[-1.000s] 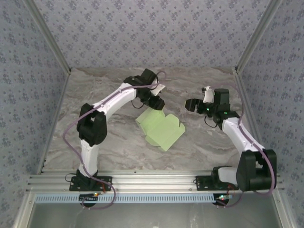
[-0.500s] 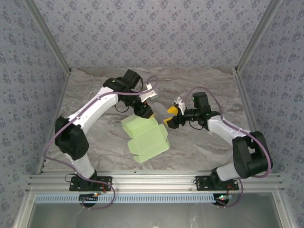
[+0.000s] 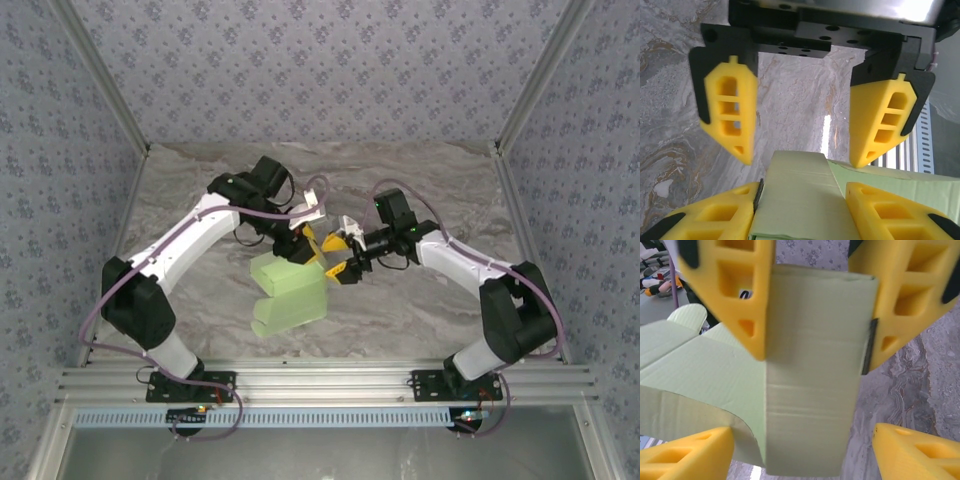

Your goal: Fold the paper box

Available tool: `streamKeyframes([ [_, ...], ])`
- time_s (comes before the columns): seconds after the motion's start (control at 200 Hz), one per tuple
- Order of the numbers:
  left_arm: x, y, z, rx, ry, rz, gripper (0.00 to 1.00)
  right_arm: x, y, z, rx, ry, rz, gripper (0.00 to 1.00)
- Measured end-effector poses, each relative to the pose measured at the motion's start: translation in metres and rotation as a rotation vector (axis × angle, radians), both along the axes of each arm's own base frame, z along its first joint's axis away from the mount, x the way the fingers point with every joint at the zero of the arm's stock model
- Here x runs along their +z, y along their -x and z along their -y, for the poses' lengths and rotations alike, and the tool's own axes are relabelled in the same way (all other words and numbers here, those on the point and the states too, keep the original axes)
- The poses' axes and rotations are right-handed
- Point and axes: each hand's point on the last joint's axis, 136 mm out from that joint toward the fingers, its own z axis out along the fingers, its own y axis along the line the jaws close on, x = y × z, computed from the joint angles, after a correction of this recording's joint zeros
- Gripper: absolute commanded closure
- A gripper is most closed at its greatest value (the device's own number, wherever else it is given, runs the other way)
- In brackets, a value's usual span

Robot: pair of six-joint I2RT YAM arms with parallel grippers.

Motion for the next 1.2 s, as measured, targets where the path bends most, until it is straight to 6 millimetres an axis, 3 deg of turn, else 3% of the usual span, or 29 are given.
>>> streamKeyframes([
  [0.285,0.000,-0.002,-0.002,-0.006,-0.004,0.043,0.68,-0.004,-0.004,-0.007,-0.015,0.022,-0.028,0.25],
  [0.535,-0.003,-0.004,-0.003,-0.004,-0.022,0.065,0.67,0.013,-0.003,0.007,0.023,0.006,0.010,0.21],
  [0.71,-0.002,-0.004,0.000,-0.012,-0.018,0.082,0.67,0.023,-0.006,0.000,-0.015,0.015,0.107,0.20],
  [0.984,0.006,-0.004,-0.001,-0.011,0.006,0.115,0.68,-0.002,-0.008,-0.014,-0.041,0.064,0.101,0.22],
  [1.199,0.007,-0.005,-0.001,-0.009,0.007,0.119,0.68,-0.013,-0.010,-0.013,-0.071,0.061,0.105,0.37],
])
